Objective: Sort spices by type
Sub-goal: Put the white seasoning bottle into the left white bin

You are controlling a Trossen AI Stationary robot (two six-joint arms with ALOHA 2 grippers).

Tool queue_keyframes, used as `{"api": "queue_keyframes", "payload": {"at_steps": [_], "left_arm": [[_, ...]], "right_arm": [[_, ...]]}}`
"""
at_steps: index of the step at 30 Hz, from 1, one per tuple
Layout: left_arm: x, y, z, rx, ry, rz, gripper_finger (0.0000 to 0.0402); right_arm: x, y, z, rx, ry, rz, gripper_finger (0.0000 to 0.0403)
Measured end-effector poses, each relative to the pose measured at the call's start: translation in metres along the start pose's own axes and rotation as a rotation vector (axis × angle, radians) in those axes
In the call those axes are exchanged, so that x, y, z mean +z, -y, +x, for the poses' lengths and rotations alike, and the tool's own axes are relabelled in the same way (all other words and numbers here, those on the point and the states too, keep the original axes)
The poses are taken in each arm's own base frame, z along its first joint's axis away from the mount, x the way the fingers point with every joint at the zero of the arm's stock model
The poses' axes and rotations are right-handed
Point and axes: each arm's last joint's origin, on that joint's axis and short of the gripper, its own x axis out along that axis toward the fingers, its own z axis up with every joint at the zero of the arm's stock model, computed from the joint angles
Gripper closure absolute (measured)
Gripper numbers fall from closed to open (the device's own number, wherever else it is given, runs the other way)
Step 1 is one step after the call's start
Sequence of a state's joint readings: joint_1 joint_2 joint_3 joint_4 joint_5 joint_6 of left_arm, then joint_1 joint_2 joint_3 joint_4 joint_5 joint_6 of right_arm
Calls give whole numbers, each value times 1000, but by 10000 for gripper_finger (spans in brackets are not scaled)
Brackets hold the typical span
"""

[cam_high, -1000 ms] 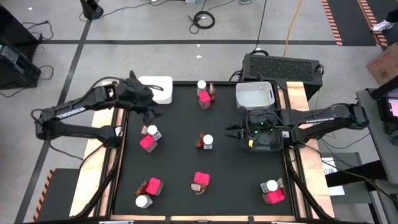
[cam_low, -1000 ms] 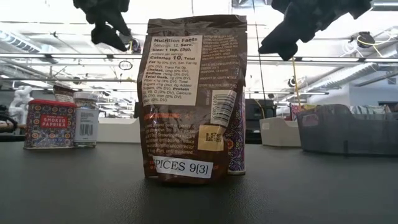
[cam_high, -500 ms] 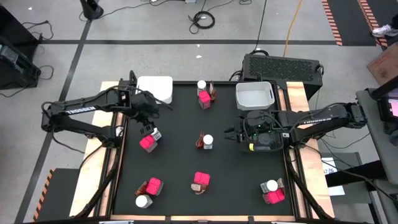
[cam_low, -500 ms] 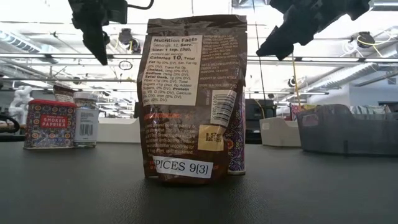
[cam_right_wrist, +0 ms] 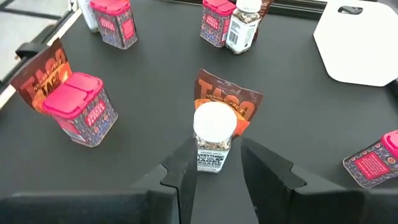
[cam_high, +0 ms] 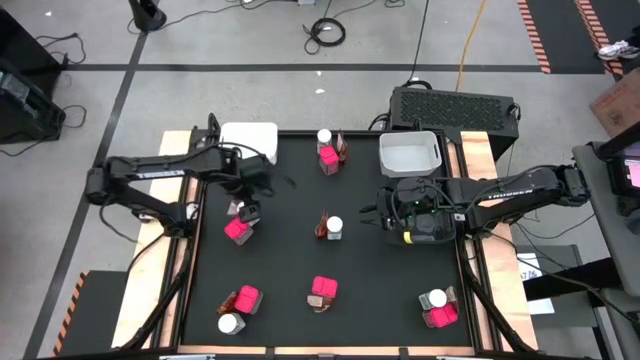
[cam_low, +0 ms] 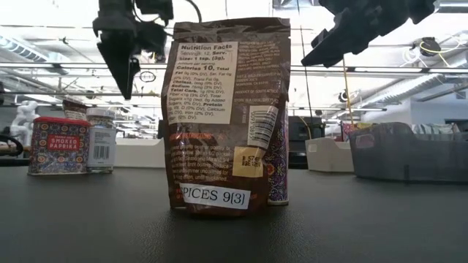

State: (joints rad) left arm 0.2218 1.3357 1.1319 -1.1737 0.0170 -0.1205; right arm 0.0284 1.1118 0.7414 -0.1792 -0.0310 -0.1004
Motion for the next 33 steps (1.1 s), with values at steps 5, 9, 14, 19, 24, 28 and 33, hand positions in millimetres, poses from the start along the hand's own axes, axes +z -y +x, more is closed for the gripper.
{"api": "queue_keyframes", "payload": {"at_steps": [5,9,14,19,24,28,33], "left_arm": [[-2,-1,18,11,-81,-25,100],[-13,-2,26,21,-112,-77,100],[-26,-3,34,49,-111,-100,100],[-32,-4,46,36,-87,-102,100],[-34,-4,51,35,-92,-102,100],[-34,-4,51,34,-87,-102,100],[-34,-4,51,34,-87,-102,105]], "right_arm": [[0,0,0,0,1,-25,283],[0,0,0,0,1,-49,283],[0,0,0,-1,4,-61,283],[0,0,0,-1,5,-61,283],[0,0,0,-1,5,-61,283],[1,0,0,-1,6,-61,283],[2,0,0,-3,20,-64,283]]}}
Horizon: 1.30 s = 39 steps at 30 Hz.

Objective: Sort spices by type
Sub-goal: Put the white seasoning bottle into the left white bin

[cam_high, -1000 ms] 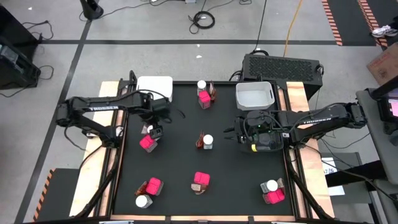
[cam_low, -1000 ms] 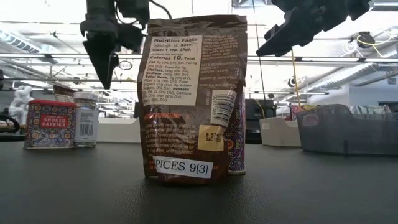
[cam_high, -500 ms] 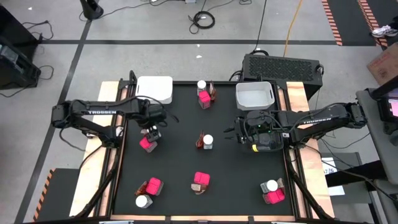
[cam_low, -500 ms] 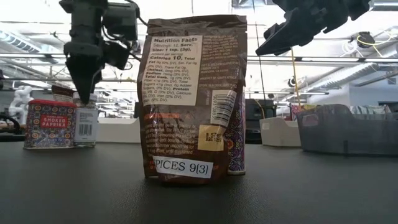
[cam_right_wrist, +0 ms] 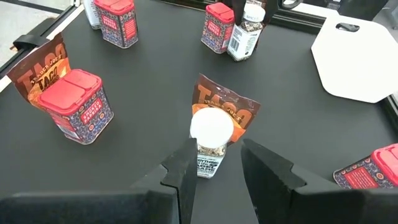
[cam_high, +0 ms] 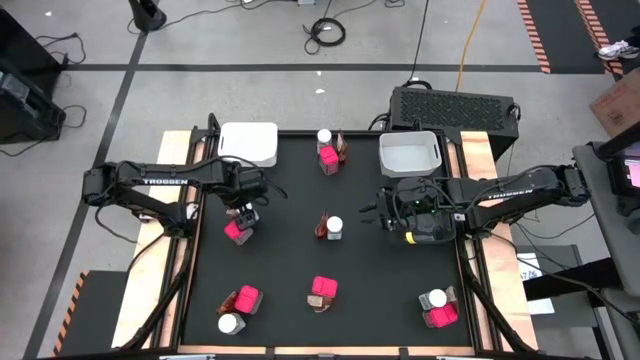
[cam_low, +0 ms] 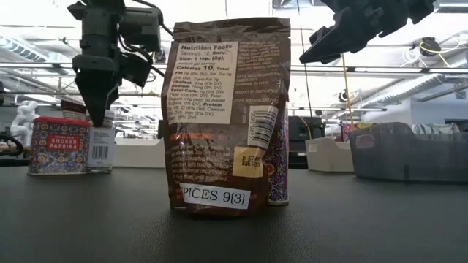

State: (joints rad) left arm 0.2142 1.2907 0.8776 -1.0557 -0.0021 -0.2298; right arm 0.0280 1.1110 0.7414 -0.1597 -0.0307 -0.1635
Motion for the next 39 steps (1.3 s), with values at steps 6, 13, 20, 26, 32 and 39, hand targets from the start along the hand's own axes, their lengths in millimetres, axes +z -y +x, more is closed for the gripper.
{"api": "queue_keyframes", "payload": {"at_steps": [6,13,20,26,32,39], "left_arm": [[0,0,0,-1,0,0,171],[1,0,-2,-4,2,13,197],[17,-1,-28,-7,102,33,197],[36,-17,-64,62,250,-51,197],[48,-47,-101,108,378,-152,197],[51,-100,-136,158,490,-406,197]], "right_arm": [[0,0,0,0,1,-6,283],[0,0,0,0,2,-6,283],[0,0,0,0,2,-1,283],[0,0,0,-1,2,0,283],[0,0,0,-1,1,-3,283],[0,0,0,-1,0,-6,283]]}}
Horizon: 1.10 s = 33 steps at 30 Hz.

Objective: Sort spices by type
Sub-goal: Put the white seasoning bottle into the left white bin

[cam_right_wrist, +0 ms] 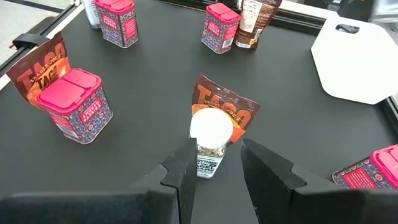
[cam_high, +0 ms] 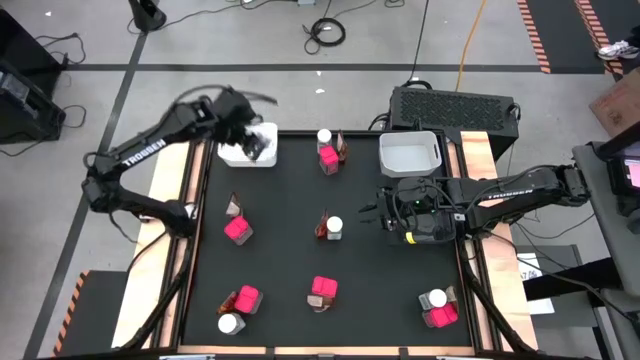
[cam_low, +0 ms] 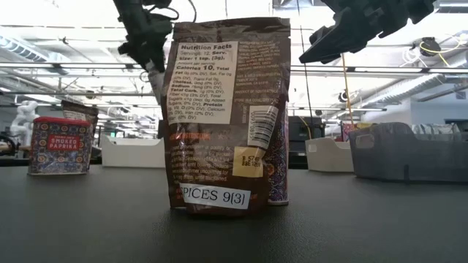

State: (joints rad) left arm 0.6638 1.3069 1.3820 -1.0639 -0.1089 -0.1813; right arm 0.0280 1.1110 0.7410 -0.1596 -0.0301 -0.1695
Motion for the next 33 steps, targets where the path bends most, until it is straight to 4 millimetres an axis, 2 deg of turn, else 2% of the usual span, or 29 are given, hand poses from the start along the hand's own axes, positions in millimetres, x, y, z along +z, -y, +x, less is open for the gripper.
{"api": "queue_keyframes", "payload": {"at_steps": [5,9,14,21,33], "left_arm": [[11,-44,13,104,-24,-170,197],[15,-74,37,122,-98,-262,197],[17,-99,72,131,-196,-319,197],[15,-118,110,151,-300,-363,197],[7,-138,145,178,-397,-438,197]], "right_arm": [[0,0,0,-4,-1,-10,283],[0,0,0,-3,-1,-11,283],[0,0,0,-3,-1,-11,283],[0,0,0,-3,-2,-3,283],[0,0,0,-2,-3,1,283]]}}
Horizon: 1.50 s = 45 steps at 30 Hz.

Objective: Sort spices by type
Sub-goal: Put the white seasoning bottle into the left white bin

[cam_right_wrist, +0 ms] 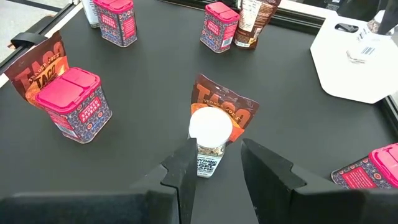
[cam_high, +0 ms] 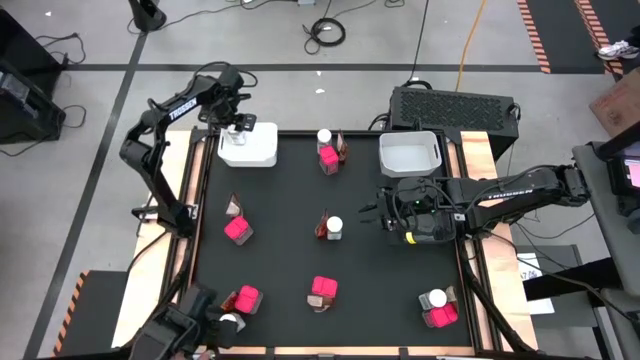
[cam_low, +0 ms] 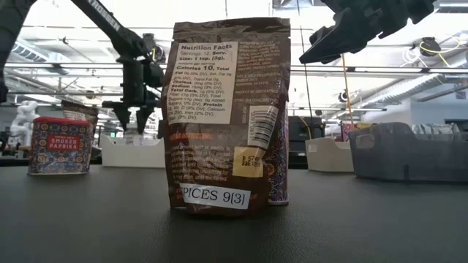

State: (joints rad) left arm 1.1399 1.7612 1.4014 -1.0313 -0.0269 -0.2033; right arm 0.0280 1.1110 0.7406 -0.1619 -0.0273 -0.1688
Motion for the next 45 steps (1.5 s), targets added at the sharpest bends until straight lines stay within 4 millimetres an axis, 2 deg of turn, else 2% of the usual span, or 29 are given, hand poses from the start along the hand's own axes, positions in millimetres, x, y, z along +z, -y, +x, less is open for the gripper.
{"api": "queue_keyframes", "payload": {"at_steps": [5,12,16,20,25,30,35,45], "left_arm": [[1,-1,4,-15,-14,22,192],[1,-1,3,-16,-13,35,116],[2,-1,3,-15,-6,58,102],[6,0,-14,-25,36,74,99],[3,6,-53,-40,94,102,98],[-21,18,-89,-51,82,205,97],[-53,41,-116,-78,86,325,97],[-112,87,-151,-166,153,609,97]], "right_arm": [[0,0,0,0,0,0,283],[0,0,0,0,0,2,283],[0,0,0,0,0,26,283],[0,0,0,0,0,26,283],[0,0,0,0,0,26,283],[0,0,0,0,0,26,283],[0,0,0,0,5,26,283],[2,0,0,-2,16,56,283]]}}
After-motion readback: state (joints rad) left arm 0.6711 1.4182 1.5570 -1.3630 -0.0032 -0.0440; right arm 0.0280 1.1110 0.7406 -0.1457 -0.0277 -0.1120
